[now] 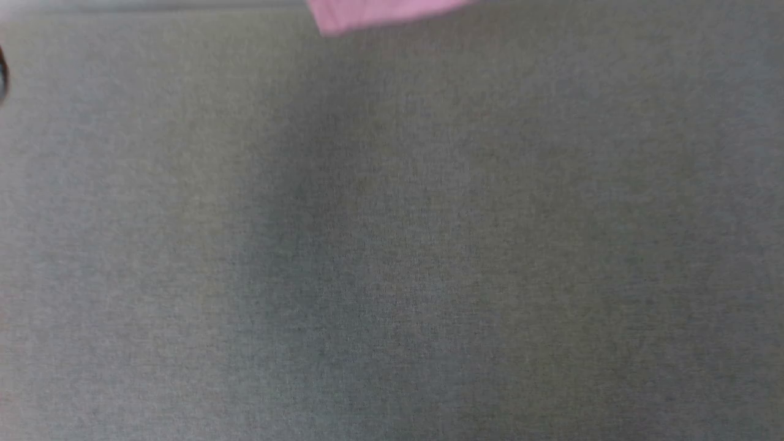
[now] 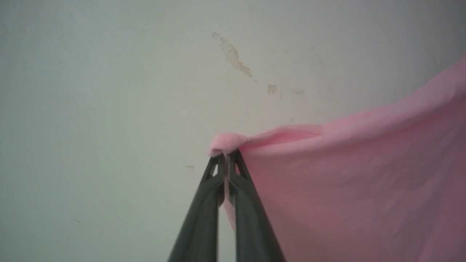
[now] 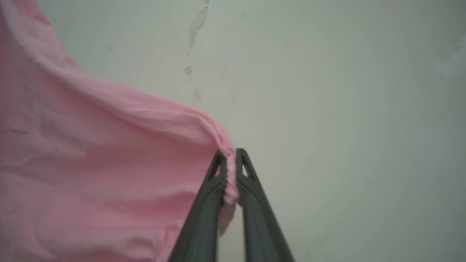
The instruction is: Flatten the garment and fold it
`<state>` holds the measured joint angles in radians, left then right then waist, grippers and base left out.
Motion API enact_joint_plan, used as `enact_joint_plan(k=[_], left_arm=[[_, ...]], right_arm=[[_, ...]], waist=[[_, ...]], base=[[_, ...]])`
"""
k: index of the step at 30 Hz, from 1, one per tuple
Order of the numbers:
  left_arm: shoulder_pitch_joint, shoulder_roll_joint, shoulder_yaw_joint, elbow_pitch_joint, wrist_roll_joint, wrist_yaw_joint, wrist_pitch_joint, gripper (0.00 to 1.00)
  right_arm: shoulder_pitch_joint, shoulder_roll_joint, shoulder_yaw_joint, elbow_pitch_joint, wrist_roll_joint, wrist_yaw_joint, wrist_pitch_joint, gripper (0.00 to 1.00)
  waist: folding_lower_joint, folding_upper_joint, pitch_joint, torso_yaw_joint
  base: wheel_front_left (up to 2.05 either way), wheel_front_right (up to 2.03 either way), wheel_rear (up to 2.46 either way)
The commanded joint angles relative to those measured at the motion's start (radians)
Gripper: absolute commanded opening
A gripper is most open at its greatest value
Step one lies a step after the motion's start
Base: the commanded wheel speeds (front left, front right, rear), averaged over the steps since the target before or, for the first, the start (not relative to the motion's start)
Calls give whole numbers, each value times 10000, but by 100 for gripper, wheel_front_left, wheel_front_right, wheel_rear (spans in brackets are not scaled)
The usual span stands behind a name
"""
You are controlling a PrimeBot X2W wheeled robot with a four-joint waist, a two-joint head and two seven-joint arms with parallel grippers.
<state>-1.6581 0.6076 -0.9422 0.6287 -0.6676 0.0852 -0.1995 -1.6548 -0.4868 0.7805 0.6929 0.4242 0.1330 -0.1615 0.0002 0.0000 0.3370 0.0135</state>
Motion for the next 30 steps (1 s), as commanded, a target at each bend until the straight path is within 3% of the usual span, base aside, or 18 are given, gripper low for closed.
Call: enact_joint_plan(k=[1,8,16,22,30], left_arm=[[-271,-44,112,89,35,87,-105,0],[-800,13,641,462,-79,50,-471,0],[632,-29,1195,352,-285,62,-615,0],[3324,90,2300,-985,-220,299,-620,0],[8622,116,3374,-3083,150,811,-621,0]], right_arm=[[-344,116,-166,130,-197,-23,-63,0],[-1248,504,-445,536,-1068,-23,-179,0],[-111,689,-143,943,-1219,-23,-570,0],[1660,428,439,387,-1123,-23,-920,0],[5305,-229,571,-1412,-858,-23,-997,0]], waist=[[-2,0,1046,195],[-2,0,1844,232],[-2,0,1967,206],[-2,0,1530,195],[-2,0,168,179]], base=[[0,0,0],[0,0,0],[0,0,0],[0,0,0],[0,0,0]])
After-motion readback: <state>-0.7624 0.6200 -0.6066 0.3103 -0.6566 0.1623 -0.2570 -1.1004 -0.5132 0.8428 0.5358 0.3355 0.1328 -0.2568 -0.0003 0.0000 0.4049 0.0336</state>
